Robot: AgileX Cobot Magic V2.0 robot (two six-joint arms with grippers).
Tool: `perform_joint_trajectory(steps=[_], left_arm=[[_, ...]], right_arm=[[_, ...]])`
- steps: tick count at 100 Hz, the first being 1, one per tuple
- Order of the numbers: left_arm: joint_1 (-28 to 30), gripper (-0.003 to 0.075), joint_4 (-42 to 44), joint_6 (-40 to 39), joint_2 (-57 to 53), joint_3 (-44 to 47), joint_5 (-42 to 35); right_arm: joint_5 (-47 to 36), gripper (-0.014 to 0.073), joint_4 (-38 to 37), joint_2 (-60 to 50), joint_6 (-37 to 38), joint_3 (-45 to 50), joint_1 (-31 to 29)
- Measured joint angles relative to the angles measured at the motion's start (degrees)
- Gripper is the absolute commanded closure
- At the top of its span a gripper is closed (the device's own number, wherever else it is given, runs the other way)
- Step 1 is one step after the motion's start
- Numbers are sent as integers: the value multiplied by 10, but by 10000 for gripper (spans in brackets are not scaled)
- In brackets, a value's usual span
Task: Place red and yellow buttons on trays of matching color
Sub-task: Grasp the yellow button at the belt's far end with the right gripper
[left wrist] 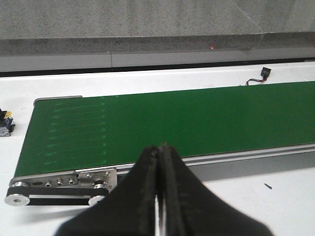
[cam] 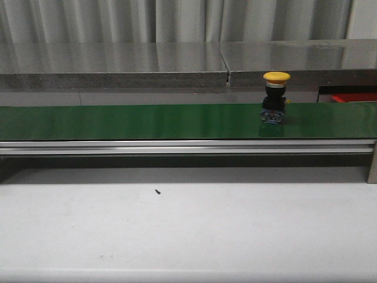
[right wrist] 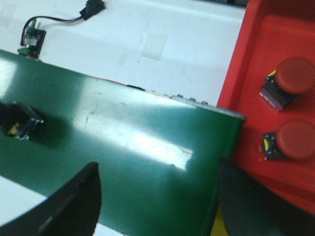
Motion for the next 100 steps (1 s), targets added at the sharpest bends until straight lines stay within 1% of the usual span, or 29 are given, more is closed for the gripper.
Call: perform_joint_trajectory(steps=[17, 30, 40, 55, 67, 100], left_arm=[[0, 739, 0, 0, 0, 0, 0], [0, 739, 0, 0, 0, 0, 0], [0, 739, 0, 0, 0, 0, 0], [0, 739, 0, 0, 0, 0, 0], [0, 739, 0, 0, 0, 0, 0], [0, 739, 0, 0, 0, 0, 0]], right_arm=[[-41, 97, -1, -61, -52, 109, 20], [-60, 97, -1, -77, -92, 165, 58], [-98, 95, -4, -77, -105, 194, 92], [-145, 94, -15, -76, -118, 206, 142], [-179, 94, -17, -65, -120, 206, 167], [-235, 94, -15, -39, -120, 206, 173]])
